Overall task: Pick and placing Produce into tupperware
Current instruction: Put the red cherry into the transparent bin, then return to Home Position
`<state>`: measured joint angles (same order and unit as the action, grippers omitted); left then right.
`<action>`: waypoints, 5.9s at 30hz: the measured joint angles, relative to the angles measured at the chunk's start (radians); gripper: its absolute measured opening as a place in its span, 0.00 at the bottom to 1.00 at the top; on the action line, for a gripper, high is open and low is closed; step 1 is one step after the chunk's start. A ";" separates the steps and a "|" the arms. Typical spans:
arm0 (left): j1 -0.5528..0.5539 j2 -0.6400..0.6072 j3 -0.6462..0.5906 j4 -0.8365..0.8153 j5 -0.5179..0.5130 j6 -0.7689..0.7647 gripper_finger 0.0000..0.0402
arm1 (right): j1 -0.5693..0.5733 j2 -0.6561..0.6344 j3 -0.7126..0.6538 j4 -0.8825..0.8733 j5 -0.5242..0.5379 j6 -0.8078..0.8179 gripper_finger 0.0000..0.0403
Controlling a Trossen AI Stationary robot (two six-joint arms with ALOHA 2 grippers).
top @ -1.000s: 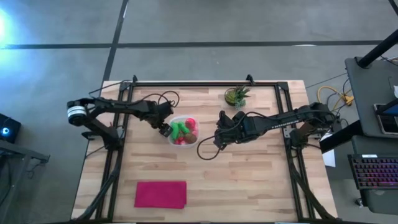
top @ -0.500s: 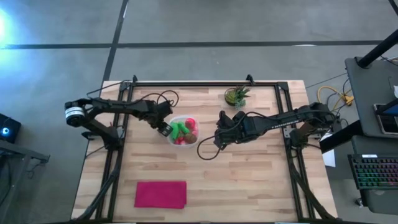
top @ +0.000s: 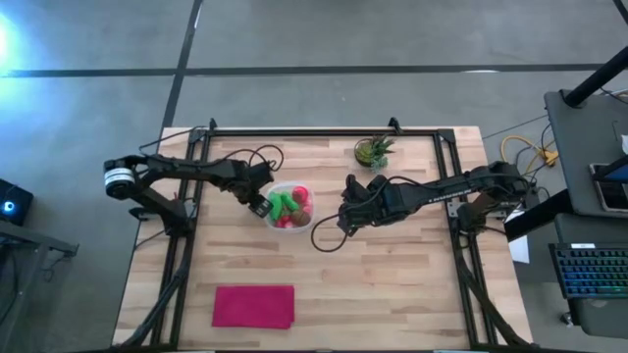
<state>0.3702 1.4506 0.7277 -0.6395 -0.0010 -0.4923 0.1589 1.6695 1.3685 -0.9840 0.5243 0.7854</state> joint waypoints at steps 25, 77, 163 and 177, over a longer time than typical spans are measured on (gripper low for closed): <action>-0.006 -0.011 0.000 -0.023 -0.002 0.002 0.21 | 0.000 0.000 0.000 0.000 0.000 -0.003 0.87; -0.327 -0.674 0.409 0.171 0.079 0.078 0.57 | 0.020 -0.204 0.502 -0.035 -0.052 -0.411 0.87; -0.528 -1.421 -0.618 0.635 -0.215 0.184 0.57 | -0.084 -1.485 -1.267 1.224 -0.229 -0.332 0.87; -0.513 -1.421 -0.695 0.630 -0.216 0.138 0.57 | -0.083 -1.485 -1.351 1.267 -0.244 -0.335 0.87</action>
<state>-0.1426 0.0292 0.0329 -0.0095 -0.2167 -0.3546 0.0755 0.1841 0.0178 0.2828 0.2806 0.4500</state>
